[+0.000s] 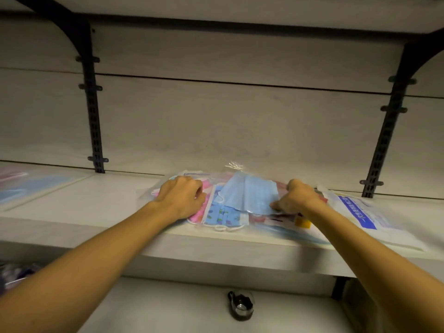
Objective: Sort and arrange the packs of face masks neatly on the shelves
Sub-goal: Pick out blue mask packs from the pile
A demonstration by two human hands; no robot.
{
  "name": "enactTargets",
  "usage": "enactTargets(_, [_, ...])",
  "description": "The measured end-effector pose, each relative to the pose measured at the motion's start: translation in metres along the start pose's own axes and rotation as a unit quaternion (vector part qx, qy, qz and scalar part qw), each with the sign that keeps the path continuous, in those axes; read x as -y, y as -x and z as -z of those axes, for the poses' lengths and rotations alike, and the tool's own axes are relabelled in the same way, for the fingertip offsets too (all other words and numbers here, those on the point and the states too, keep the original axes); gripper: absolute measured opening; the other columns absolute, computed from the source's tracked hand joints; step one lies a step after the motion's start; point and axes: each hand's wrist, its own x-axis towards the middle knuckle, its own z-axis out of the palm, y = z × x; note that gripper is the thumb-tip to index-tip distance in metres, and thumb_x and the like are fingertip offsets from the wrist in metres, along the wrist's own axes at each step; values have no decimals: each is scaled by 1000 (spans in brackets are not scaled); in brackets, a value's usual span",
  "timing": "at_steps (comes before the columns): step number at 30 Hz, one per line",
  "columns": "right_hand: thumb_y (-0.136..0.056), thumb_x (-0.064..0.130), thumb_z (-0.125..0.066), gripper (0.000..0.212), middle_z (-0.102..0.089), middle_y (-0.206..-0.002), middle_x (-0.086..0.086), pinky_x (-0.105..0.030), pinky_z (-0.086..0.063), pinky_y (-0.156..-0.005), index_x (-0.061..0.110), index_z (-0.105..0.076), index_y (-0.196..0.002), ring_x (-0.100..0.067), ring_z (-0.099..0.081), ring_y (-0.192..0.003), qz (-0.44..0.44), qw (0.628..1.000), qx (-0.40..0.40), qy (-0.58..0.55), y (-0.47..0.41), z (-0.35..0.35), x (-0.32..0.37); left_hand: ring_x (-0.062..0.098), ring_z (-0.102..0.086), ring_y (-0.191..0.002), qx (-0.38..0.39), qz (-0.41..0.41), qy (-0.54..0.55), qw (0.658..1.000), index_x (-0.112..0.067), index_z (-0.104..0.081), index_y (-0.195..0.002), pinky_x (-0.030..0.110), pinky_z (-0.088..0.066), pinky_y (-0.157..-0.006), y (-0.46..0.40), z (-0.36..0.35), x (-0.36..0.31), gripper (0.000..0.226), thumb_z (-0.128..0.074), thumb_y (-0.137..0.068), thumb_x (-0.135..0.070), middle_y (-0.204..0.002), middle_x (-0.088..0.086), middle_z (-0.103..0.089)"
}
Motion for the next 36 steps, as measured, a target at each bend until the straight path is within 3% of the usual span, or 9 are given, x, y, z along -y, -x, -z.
enactTargets(2, [-82, 34, -74, 37, -50, -76, -2, -25, -40, -46, 14, -48, -99, -16, -52, -62, -17, 1000, 4, 8, 0, 6, -6, 26, -57, -105, -1, 5, 3, 1000, -22, -64, -99, 28, -39, -75, 0, 3, -5, 24, -47, -93, -38, -113, 3, -65])
enactTargets(5, [-79, 36, -76, 38, -50, -74, -3, -25, -41, -53, 12, -47, -87, -17, -52, -64, -24, 999, 4, 20, -2, 16, -18, 26, -57, -107, 3, 12, 14, 1000, -22, -64, -102, 29, -41, -78, -5, 4, -14, 27, -45, -93, -38, -115, 3, -64])
enactTargets(8, [-77, 34, -79, 41, -51, -73, -3, -25, -38, -48, 13, -44, -79, -15, -49, -60, -38, 999, 13, -3, -4, 24, -28, 26, -56, -108, 23, 15, 15, 1000, -21, -63, -108, 32, -43, -80, -13, 2, -20, 33, -45, -94, -45, -117, 4, -63])
enactTargets(15, [-70, 0, -77, 32, -53, -67, -12, -27, -41, -49, 5, -48, -83, -21, -50, -54, -88, 992, 30, -88, -13, 34, -35, 27, -58, -102, 76, 39, -4, 996, -17, -58, -97, 33, -42, -75, -28, -7, -25, 44, -46, -89, -59, -109, 6, -64])
enactTargets(19, [-73, -3, -74, 28, -51, -79, -17, -29, -43, -48, 2, -51, -86, -22, -49, -61, -102, 987, 23, -123, -19, 34, -44, 28, -57, -100, 73, 55, 16, 996, -17, -48, -82, 32, -40, -71, -30, -8, -29, 43, -49, -89, -59, -105, 8, -64])
enactTargets(25, [-80, -2, -65, 21, -58, -79, -15, -29, -45, -54, 7, -64, -100, -25, -51, -64, -79, 983, -5, -168, -22, 35, -58, 27, -57, -101, 102, 83, 41, 990, -16, -46, -87, 30, -38, -70, -32, -10, -44, 49, -49, -86, -65, -108, 7, -61])
enactTargets(30, [-77, -5, -61, 26, -54, -73, -5, -28, -41, -52, 12, -62, -96, -25, -55, -75, -52, 975, -84, -198, -19, 40, -70, 26, -52, -88, 143, 142, 139, 970, -15, -38, -77, 29, -36, -66, -33, -11, -53, 46, -65, -82, -51, -101, 10, -55])
enactTargets(34, [-77, -6, -60, 20, -58, -77, -9, -25, -37, -51, 13, -56, -84, -24, -54, -72, -45, 960, -127, -247, -13, 44, -79, 30, -58, -100, 134, 161, 163, 964, -12, -42, -85, 30, -39, -67, -40, -11, -55, 36, -69, -80, -35, -110, 13, -59])
enactTargets(36, [-77, -4, -61, 20, -59, -79, -9, -26, -39, -53, 13, -53, -80, -24, -54, -73, -37, 954, -142, -262, -11, 47, -80, 33, -62, -98, 116, 168, 169, 964, -12, -43, -71, 30, -39, -63, -41, -10, -57, 30, -68, -79, -26, -106, 18, -63])
